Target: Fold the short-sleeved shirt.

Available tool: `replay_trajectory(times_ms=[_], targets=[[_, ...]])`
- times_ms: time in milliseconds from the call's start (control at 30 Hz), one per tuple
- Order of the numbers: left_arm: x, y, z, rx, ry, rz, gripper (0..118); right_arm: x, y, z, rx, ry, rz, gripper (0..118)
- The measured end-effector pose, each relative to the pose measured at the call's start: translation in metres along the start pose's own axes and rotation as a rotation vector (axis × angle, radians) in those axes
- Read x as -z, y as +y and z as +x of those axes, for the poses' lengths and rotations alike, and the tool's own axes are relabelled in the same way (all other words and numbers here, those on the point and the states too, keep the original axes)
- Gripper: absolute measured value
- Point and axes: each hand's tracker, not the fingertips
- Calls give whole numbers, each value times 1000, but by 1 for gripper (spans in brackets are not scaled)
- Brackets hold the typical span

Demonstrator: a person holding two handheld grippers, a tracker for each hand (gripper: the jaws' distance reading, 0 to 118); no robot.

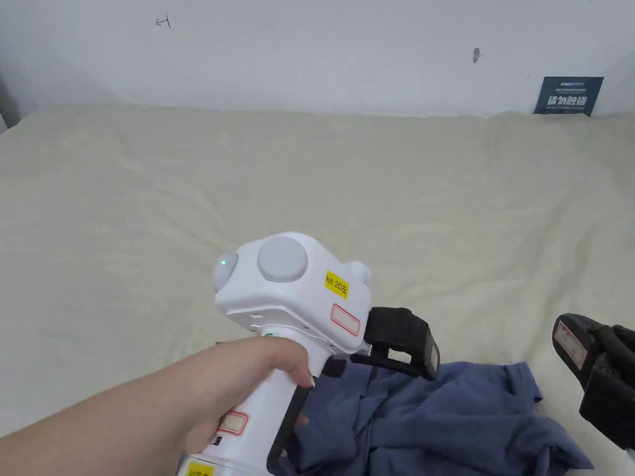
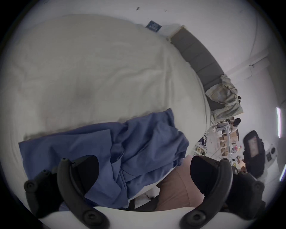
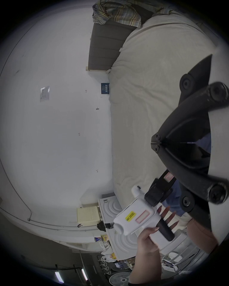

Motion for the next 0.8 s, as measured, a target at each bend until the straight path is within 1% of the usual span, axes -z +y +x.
replay_trajectory(times_ms=[67,133,200,233,267,300,333,367,400,467,633,733,800], targets=[[-22,-5,-3,29,49,43,117,1,0,4,3,-5,0,0],[-46,-10,-17,21,118,79,117,3,-1,6,19,-3,-2,0],[-65,-20,-32,14,233,90,116,6,-3,7,34,1,-6,0],[-71,-25,-39,16,278,92,108,7,-4,7,39,2,-8,0],[-75,-32,-47,34,303,107,84,8,-5,6,43,5,-11,0],[-77,-37,-53,53,312,119,21,10,-6,6,46,8,-14,0],[-72,-39,-58,50,305,107,0,11,-7,5,47,12,-18,0],[-62,-43,-65,18,327,60,0,12,-7,4,47,17,-23,0],[-55,-46,-68,-26,353,53,0,12,-7,2,45,20,-29,0],[-34,-46,-70,-6,297,27,0,12,-8,0,41,24,-35,0],[23,-48,-54,22,242,-12,0,12,-8,-2,47,28,-57,0],[40,-51,-31,30,210,-6,0,12,-8,-3,35,22,-67,0],[44,-49,-17,52,216,12,0,11,-8,-2,34,20,-67,0]])
